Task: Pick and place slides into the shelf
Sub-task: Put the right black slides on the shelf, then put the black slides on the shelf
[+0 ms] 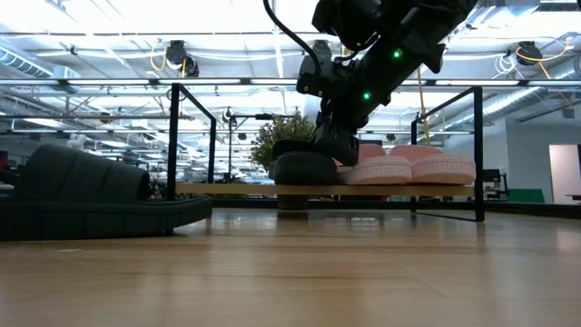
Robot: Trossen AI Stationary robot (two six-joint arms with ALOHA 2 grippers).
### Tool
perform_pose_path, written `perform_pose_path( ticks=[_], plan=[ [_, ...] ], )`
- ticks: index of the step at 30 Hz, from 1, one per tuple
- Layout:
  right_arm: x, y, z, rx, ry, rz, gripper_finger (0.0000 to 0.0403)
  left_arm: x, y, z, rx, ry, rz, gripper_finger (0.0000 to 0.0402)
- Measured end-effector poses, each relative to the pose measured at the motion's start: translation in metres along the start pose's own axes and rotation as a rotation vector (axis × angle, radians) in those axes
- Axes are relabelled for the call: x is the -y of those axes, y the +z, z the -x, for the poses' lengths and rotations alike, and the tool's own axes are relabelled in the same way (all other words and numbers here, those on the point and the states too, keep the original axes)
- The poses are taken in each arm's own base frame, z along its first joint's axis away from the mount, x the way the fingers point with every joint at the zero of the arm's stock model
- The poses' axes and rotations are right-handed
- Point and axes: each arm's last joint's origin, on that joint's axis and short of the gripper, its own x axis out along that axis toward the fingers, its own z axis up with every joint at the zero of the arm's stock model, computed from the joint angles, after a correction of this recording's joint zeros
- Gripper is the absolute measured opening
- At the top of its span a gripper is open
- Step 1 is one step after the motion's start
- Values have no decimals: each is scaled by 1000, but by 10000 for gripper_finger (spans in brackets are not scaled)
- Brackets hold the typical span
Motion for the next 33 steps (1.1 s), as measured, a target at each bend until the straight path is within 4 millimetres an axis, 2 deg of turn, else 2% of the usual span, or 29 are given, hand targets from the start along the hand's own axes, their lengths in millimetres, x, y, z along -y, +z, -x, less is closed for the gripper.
perform_pose_path(
  ticks=[15,18,27,33],
  plan=[
    [-1,1,0,25,47,23,26,0,0,0,0,0,0,152],
    [-1,1,0,26,48,22,47,0,0,0,0,0,0,152],
    [-1,2,0,35,44,5,145,0,0,0,0,0,0,152],
    [0,10,7,66,45,-10,181,0,0,0,1,0,-23,152]
  ],
)
